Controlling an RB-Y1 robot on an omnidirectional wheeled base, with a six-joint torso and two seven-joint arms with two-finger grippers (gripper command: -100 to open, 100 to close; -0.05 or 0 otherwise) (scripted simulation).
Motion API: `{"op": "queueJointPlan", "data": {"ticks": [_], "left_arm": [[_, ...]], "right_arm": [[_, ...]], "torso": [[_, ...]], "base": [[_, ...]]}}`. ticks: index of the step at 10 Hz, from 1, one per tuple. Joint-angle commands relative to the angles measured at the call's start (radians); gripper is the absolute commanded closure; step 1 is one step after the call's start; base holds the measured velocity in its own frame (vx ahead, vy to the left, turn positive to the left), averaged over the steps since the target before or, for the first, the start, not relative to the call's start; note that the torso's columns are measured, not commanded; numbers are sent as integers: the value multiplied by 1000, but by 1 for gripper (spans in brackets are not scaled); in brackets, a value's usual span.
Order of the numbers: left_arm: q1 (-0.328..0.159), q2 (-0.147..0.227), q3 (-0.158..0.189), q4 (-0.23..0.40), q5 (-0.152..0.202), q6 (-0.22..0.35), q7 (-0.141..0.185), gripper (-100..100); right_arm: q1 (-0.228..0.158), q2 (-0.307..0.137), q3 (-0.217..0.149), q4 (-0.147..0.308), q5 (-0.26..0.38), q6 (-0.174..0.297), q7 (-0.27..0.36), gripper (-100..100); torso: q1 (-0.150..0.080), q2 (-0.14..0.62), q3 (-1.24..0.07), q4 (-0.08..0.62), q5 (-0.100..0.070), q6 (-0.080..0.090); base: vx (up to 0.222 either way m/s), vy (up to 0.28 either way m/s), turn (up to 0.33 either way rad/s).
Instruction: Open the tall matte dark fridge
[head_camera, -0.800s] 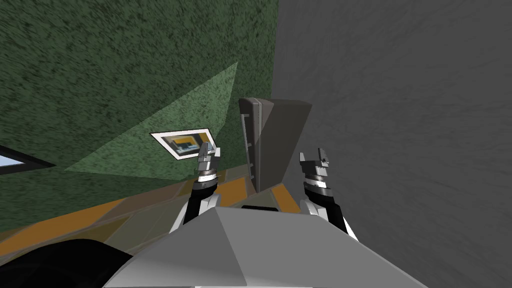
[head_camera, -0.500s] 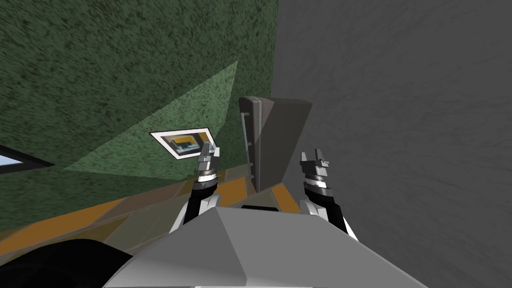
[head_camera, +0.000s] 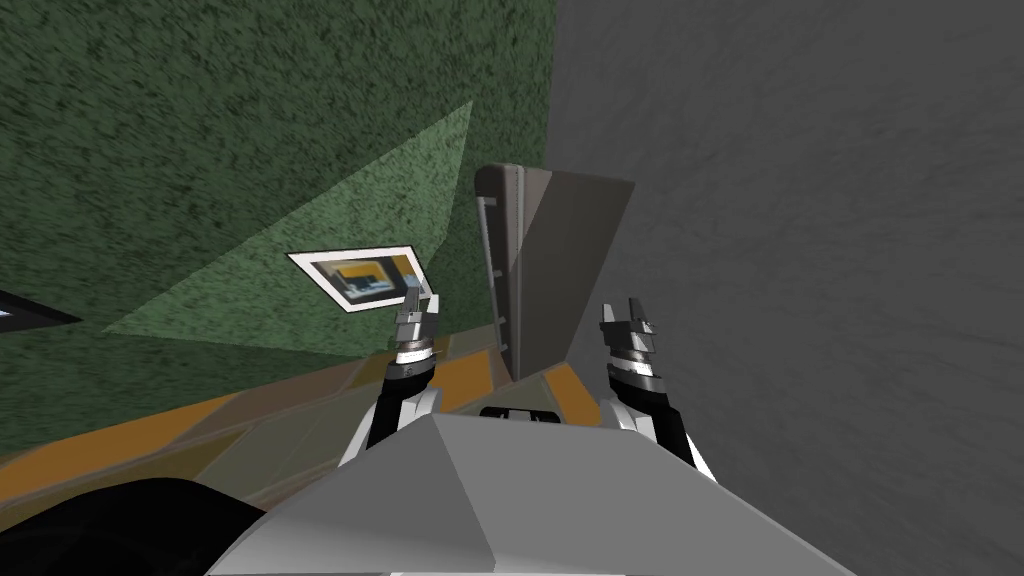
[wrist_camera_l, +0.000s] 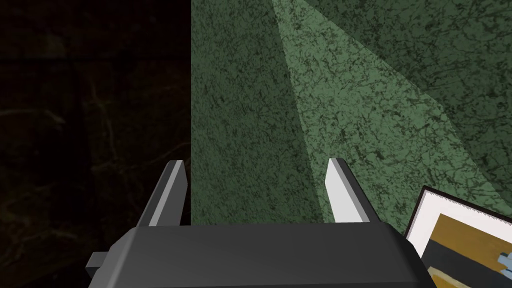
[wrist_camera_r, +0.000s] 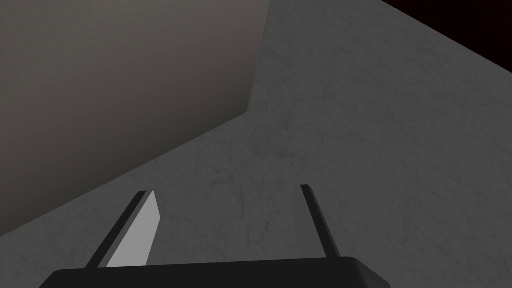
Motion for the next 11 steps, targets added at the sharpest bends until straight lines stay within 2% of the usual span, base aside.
{"op": "queueJointPlan", "data": {"ticks": [1,2,4,7,9,10,11], "left_arm": [[0,0,0,0,0,0,0,0],[0,0,0,0,0,0,0,0],[0,0,0,0,0,0,0,0],[0,0,0,0,0,0,0,0],[0,0,0,0,0,0,0,0],[0,0,0,0,0,0,0,0],[0,0,0,0,0,0,0,0]], "right_arm": [[0,0,0,0,0,0,0,0],[-6,-28,-1,2,8,-2,17,-100],[-19,-67,-4,9,28,-6,56,-100],[-53,-113,-11,25,79,-18,142,-100],[-67,-125,-14,32,100,-23,191,-100],[-67,-125,-14,32,100,-23,196,-100],[-83,-135,-17,39,124,-28,236,-100]], "torso": [[0,74,-148,74,0,0],[0,148,-295,148,0,0],[0,190,-384,190,0,0],[1,193,-390,194,0,0],[0,195,-389,195,0,0],[-1,195,-389,195,0,0],[-1,196,-388,195,0,0]], "base": [[0,0,0],[16,7,-28],[29,10,-49],[54,32,-69],[44,28,-38],[27,22,-29],[33,29,-61]]}}
